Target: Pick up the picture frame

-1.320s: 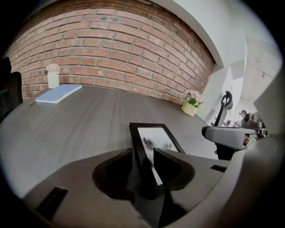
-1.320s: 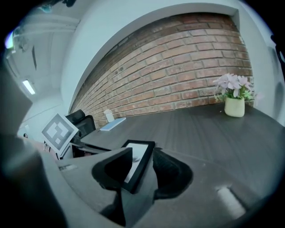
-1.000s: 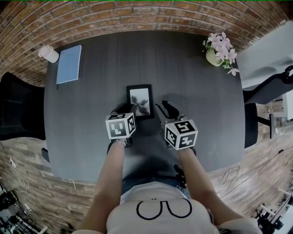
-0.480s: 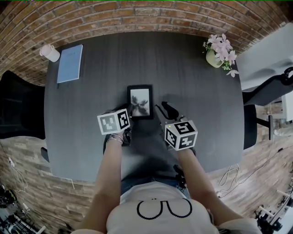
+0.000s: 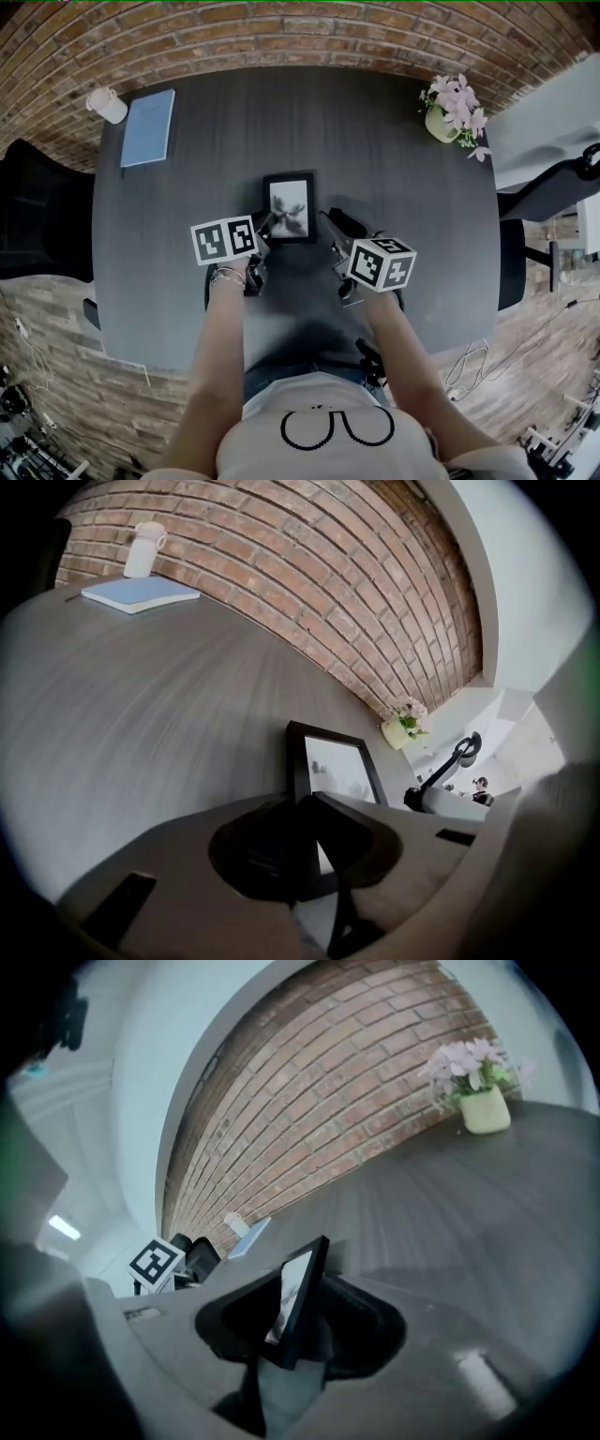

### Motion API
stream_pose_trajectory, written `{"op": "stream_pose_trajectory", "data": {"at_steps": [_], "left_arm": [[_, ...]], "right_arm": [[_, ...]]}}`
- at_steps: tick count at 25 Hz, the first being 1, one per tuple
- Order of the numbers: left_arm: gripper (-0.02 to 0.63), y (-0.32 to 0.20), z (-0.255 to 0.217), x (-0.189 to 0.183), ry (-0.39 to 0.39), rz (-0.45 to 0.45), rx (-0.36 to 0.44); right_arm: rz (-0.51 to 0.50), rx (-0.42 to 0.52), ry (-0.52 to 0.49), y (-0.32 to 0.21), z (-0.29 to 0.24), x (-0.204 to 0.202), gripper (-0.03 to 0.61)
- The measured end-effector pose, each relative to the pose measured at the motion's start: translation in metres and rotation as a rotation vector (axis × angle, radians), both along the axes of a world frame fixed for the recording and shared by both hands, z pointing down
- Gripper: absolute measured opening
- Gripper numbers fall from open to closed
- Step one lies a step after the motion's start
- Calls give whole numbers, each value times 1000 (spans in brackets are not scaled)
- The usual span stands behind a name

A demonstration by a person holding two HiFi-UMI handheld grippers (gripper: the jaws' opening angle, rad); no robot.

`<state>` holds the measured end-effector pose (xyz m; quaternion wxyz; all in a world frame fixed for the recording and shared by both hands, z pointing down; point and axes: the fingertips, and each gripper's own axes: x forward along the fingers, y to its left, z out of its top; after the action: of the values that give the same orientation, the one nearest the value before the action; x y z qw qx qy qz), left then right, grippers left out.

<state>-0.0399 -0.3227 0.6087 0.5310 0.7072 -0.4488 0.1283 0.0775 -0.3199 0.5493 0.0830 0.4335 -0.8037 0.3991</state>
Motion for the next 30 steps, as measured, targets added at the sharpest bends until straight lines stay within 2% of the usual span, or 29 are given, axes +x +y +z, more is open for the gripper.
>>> {"op": "stream_pose_trajectory", "data": {"at_steps": [5, 11, 13, 17, 21, 24, 27, 30], "left_arm": [[72, 0, -1, 0, 19, 1, -10], [72, 0, -1, 1, 19, 3, -9], [72, -1, 0, 0, 18, 6, -7], [72, -1, 0, 0, 18, 4, -7], [72, -1, 0, 0, 18, 5, -6], [71, -1, 0, 0, 19, 4, -8], [71, 0, -1, 0, 23, 2, -11], [71, 0, -1, -1, 26, -1, -11]], "right_arm": [[18, -144, -177, -3, 20, -7, 132], [23, -242, -343, -7, 30, -23, 132], [-3, -268, -348, -6, 33, -31, 138], [-34, -303, -288, -9, 38, -40, 149], [-50, -364, -324, -10, 42, -45, 144], [-87, -410, -351, -10, 45, -50, 122], [-113, -444, -354, -9, 48, -53, 62], [-124, -450, -369, -8, 48, -54, 60]]}}
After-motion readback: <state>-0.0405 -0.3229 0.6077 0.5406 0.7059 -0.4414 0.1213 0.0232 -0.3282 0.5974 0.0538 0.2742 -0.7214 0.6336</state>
